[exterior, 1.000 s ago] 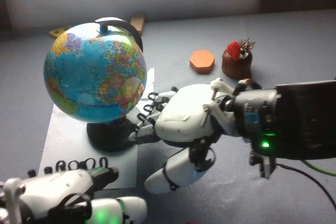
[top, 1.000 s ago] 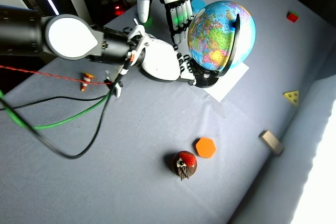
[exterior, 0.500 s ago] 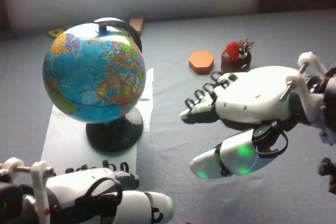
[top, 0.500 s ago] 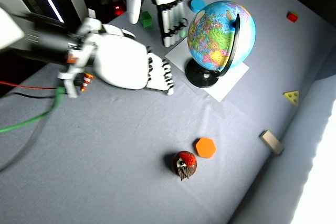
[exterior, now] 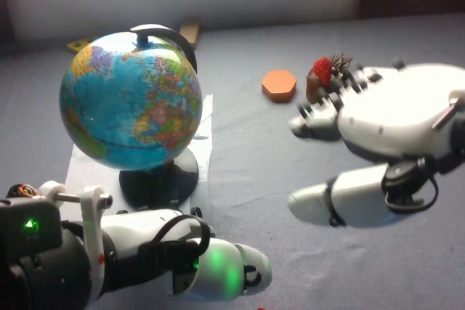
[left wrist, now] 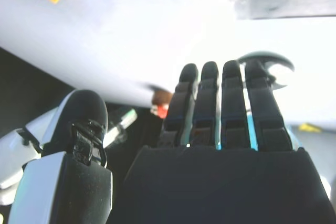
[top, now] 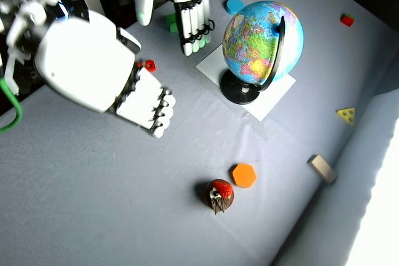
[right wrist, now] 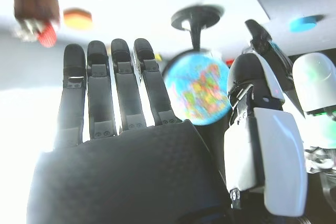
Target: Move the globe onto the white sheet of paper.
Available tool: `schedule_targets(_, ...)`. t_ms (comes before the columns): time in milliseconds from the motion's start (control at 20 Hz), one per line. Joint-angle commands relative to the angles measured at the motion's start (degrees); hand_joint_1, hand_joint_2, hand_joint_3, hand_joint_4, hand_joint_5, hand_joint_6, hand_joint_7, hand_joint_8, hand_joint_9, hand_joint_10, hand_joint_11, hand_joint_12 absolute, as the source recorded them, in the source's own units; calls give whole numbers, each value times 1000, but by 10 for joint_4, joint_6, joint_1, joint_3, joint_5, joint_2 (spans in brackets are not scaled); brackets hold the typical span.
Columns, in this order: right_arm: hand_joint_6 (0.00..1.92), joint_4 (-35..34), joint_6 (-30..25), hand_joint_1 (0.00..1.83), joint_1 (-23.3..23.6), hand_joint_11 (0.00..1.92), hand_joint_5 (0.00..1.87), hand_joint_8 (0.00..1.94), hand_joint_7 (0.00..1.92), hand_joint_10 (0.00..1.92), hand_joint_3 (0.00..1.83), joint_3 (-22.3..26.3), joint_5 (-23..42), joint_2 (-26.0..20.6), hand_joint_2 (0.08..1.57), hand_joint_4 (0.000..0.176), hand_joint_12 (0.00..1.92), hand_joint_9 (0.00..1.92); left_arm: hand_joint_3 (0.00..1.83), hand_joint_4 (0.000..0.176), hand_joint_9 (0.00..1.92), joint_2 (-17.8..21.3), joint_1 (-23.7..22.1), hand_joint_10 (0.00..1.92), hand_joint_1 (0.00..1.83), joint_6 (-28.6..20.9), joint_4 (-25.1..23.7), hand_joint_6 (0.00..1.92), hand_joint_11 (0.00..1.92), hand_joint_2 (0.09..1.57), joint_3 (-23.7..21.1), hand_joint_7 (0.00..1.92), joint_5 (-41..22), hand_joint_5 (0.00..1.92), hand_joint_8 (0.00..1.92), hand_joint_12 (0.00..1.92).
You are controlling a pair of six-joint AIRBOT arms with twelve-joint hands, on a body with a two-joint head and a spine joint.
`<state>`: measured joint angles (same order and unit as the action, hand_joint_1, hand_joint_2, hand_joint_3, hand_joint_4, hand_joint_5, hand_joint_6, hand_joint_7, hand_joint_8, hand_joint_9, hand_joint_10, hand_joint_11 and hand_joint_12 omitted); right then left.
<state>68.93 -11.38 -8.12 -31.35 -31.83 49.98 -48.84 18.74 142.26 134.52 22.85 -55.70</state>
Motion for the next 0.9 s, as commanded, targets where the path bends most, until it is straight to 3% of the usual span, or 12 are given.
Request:
schedule_targets(0,0,33,-18,38,-1,0,239,2,225,2,0,2,43,-6,1139,0,570,214,0,0,50,-2,-8,0,0,-3,-20,4,0,1216,0,78,-5,104,0,0)
schedule_targets(350,9,41,-50,37,-32,0,261,8,241,3,0,11,9,-12,1140,0,572,216,2,0,95,-3,-23,17,0,20,-1,17,12,1221,3,136,-4,141,21,5)
schedule_targets(450,38,41,-50,38,-33,0,368,31,365,37,0,15,-2,-12,1143,0,790,309,0,0,195,-6,-36,13,0,35,13,14,58,1223,7,280,-6,264,5,57)
schedule_targets(550,89,40,-51,31,-32,0,518,72,537,101,0,16,0,-12,1143,0,1172,457,0,0,301,-7,-48,9,0,45,26,11,1,1227,10,407,-13,390,25,462)
schedule_targets(600,141,40,-51,29,-32,0,609,67,659,264,0,17,0,-12,1148,0,1381,526,1,0,351,-7,-52,19,0,51,31,21,0,1235,10,469,-15,443,26,595)
schedule_targets(650,229,40,-51,26,-32,0,667,92,748,564,0,19,2,-13,1154,0,1561,516,1,0,438,-7,-57,29,0,53,35,25,0,1248,11,554,-16,514,14,848)
schedule_targets(700,438,40,-50,24,-33,41,644,174,786,853,1,19,4,-13,1162,0,1651,477,2,0,542,-7,-62,50,0,54,38,34,13,1263,10,648,-20,602,16,1063)
schedule_targets(750,727,40,-50,47,-33,116,595,439,767,1109,3,19,4,-13,1177,0,1737,473,4,0,684,-7,-65,114,7,55,40,55,109,1291,11,755,-24,700,32,1227)
schedule_targets(800,727,40,-50,47,-34,116,595,439,767,1109,3,19,7,-13,1177,0,1737,473,4,0,684,-7,-70,114,7,56,41,55,109,1291,11,755,-27,700,32,1227)
schedule_targets(850,1173,40,-50,168,-35,364,685,1195,740,1605,6,19,10,-14,1201,0,1902,551,0,0,768,-7,-75,937,173,60,46,362,377,1301,12,1077,-30,895,154,1566)
